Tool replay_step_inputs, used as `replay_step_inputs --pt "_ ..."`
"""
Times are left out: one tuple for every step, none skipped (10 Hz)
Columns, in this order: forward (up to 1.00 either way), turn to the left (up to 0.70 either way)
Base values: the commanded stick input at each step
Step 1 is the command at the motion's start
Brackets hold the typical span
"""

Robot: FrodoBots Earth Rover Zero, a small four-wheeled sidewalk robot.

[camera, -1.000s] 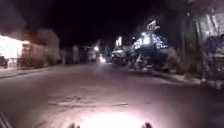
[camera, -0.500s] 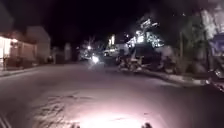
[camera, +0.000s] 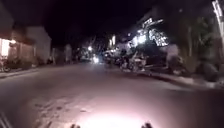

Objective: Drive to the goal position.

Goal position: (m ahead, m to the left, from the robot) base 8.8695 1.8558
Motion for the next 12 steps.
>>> replay_step_inputs --pt "0.85 0.34" --pt "0.85 0.34" --pt "0.85 0.21" --pt "0.85 0.0" --pt "0.85 0.0" --pt "0.85 0.0" --pt "0.85 0.0" --pt "0.85 0.0" --pt "0.85 0.0" --pt "0.85 0.0" --pt "0.85 0.0" --pt "0.85 0.0"
